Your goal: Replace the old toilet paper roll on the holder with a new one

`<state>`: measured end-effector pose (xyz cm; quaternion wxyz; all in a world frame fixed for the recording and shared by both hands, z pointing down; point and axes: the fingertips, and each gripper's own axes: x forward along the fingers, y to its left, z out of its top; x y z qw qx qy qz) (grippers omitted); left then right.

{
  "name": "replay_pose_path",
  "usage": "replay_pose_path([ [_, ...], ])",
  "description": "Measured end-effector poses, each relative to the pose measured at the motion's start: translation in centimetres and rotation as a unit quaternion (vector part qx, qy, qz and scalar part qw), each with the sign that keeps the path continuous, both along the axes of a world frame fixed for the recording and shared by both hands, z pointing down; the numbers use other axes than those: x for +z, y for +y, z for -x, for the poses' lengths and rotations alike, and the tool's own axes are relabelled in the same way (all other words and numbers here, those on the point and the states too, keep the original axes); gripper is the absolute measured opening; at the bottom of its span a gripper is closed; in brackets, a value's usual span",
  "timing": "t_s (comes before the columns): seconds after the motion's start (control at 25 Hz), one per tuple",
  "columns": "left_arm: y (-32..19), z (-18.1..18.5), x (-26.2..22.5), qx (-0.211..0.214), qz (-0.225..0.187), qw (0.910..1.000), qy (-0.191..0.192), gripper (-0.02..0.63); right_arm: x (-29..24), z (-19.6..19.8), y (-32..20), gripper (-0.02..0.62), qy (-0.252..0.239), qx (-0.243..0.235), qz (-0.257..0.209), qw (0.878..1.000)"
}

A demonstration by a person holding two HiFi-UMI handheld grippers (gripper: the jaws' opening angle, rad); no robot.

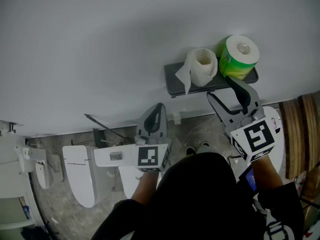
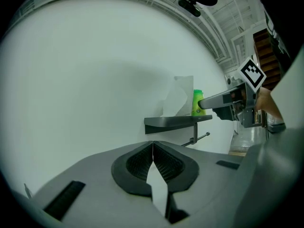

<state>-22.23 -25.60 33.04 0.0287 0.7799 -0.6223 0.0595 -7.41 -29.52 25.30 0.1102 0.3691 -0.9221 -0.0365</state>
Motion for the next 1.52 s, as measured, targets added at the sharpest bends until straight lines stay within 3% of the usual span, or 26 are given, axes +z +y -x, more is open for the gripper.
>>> replay_pose_path([
  [0.64, -0.7, -3.3, 0.2, 0.037, -0.011, 0.9993, 0.003, 0.023, -1.1, -9.9, -0.8, 0.256, -0.01, 0.08, -0.038, 0.996],
  [0.92, -0.5, -3.5, -0.1, 0.041, -0.015, 0.9991, 0.0, 0.023, -1.4, -9.9, -1.7, 0.294, -0.03, 0.08, -0.039, 0.996],
  [1.2, 0.2, -2.2, -0.1, 0.021, -0.014, 0.9997, 0.001, 0.023, -2.7, -8.2, -4.5, 0.372, -0.068, 0.075, -0.018, 0.995],
  [1.52, 0.5, -0.1, -0.5, -0.007, -0.021, 0.9998, -0.001, 0.023, -2.6, -6.9, -7.2, 0.38, -0.043, 0.085, -0.019, 0.995],
])
